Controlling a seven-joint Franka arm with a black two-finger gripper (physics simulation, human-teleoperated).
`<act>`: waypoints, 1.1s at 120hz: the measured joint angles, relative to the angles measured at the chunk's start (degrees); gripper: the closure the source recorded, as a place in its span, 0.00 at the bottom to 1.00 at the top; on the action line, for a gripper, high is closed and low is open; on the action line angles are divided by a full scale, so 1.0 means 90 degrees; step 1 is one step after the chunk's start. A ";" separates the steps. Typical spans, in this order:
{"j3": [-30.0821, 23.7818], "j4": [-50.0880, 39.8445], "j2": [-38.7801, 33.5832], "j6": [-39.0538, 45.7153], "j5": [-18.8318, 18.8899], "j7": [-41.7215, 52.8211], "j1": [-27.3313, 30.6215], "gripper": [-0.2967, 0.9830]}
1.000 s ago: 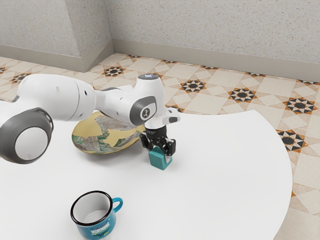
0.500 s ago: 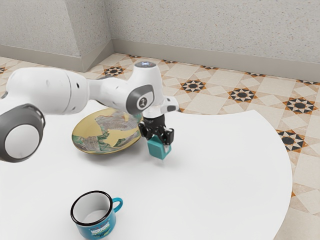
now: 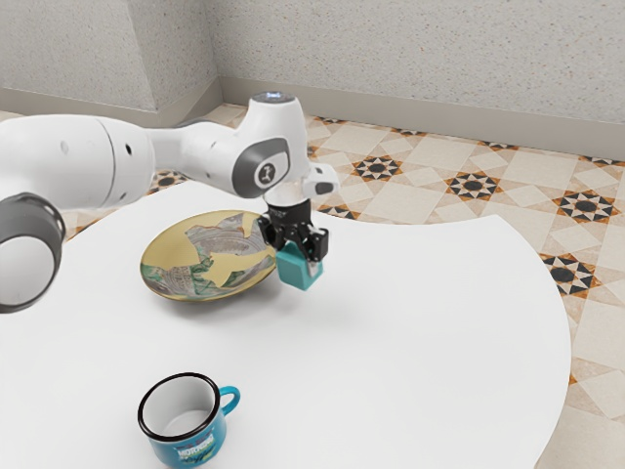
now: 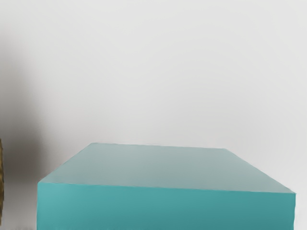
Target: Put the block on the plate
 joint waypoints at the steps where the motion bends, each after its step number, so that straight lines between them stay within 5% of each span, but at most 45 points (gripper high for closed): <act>1: -0.0002 0.0001 -0.0001 -0.0006 0.0003 0.0003 0.0015 0.49; 100: -0.0177 0.0342 0.0059 -0.0206 0.0476 0.1450 0.1952 0.49; 132: -0.0516 0.0559 0.0644 -0.0157 0.0487 0.2084 0.2370 0.50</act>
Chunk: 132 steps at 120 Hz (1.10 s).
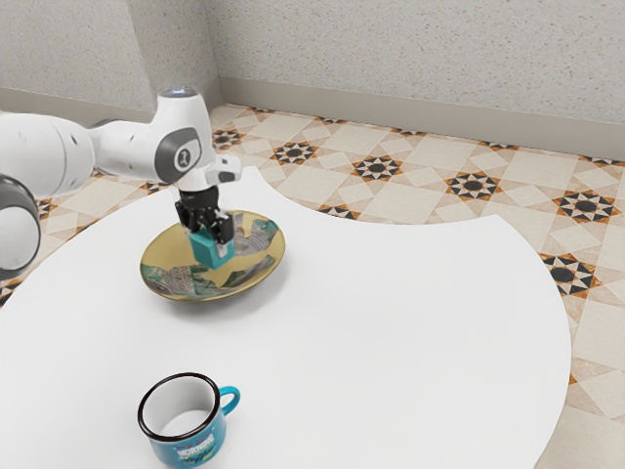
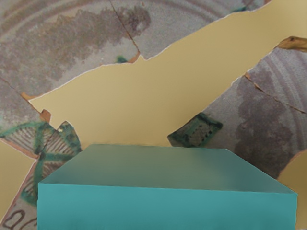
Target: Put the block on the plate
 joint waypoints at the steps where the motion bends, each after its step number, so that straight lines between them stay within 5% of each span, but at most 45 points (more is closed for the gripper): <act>1: -0.0006 0.0002 0.0019 0.0004 0.0000 0.0016 0.0010 0.50; 29: -0.0128 0.0001 0.0306 0.0118 0.0016 0.0382 0.0173 0.50; 72: -0.0170 0.0095 0.0211 0.0035 0.0084 0.0773 0.0175 0.29; 132: -0.0269 -0.0080 -0.0849 -0.0382 0.0188 0.1001 0.0146 0.24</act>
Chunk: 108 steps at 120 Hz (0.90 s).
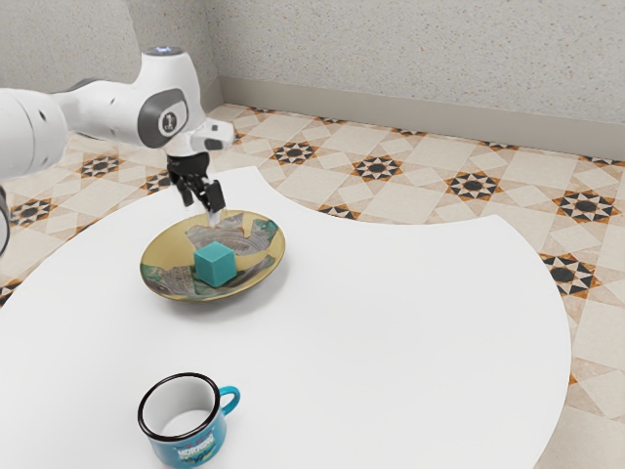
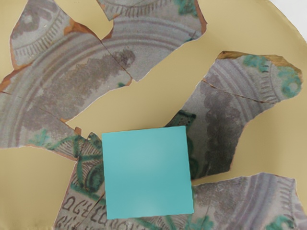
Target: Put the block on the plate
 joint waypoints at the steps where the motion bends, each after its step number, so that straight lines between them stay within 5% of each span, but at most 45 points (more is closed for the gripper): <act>1: -0.0001 -0.0007 -0.0029 -0.0012 0.0000 0.0001 -0.0002 0.24; 90: 0.0048 -0.0196 -0.2038 -0.1456 -0.0184 -0.0291 -0.0303 0.23; 108: 0.1518 -0.0165 -0.2193 -0.1677 -0.0368 -0.0655 -0.1739 0.23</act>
